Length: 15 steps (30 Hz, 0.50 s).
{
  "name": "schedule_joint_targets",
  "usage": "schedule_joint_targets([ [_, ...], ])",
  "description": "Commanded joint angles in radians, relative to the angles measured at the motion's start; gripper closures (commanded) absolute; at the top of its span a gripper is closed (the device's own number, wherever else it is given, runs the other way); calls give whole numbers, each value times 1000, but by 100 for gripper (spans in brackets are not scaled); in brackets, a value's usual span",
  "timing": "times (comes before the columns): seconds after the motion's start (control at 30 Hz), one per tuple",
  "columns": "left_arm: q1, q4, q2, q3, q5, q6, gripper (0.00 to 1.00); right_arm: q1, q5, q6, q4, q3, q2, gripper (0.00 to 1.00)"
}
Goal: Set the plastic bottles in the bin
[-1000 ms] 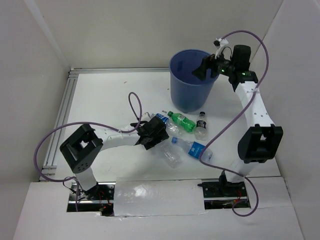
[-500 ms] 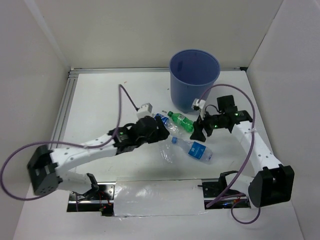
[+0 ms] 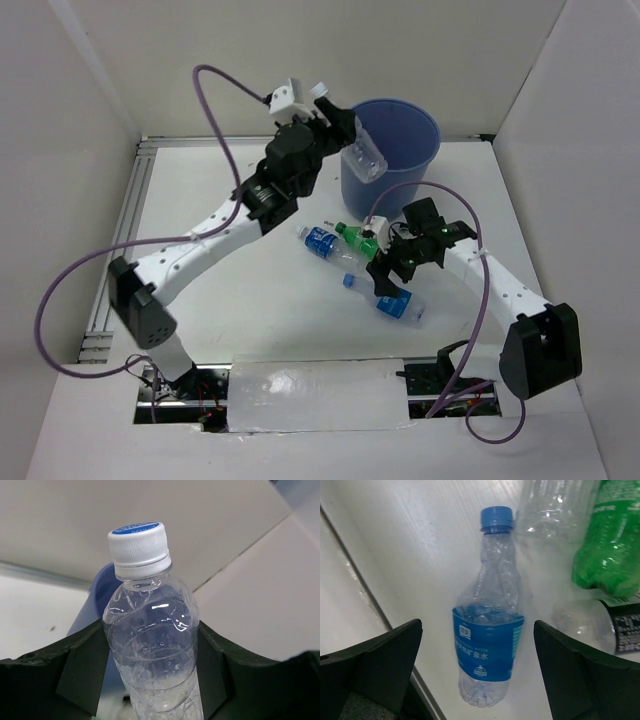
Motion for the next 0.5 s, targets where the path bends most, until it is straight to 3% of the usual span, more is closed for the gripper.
schedule_joint_targets([
  [0.0, 17, 153, 168, 185, -71, 63, 90, 19, 124, 28, 91, -12, -7, 1],
  [0.2, 37, 84, 476, 668, -122, 127, 89, 40, 197, 28, 125, -54, 2, 1],
  [0.23, 37, 84, 521, 776, -134, 159, 86, 49, 207, 28, 136, -66, 2, 1],
  [0.3, 37, 62, 616, 837, -159, 219, 79, 62, 239, 28, 156, -75, 2, 1],
  [0.43, 37, 28, 603, 735, -160, 239, 48, 98, 269, 37, 179, -84, 51, 1],
  [0.47, 37, 28, 586, 657, -151, 239, 32, 117, 270, 37, 179, -84, 65, 1],
])
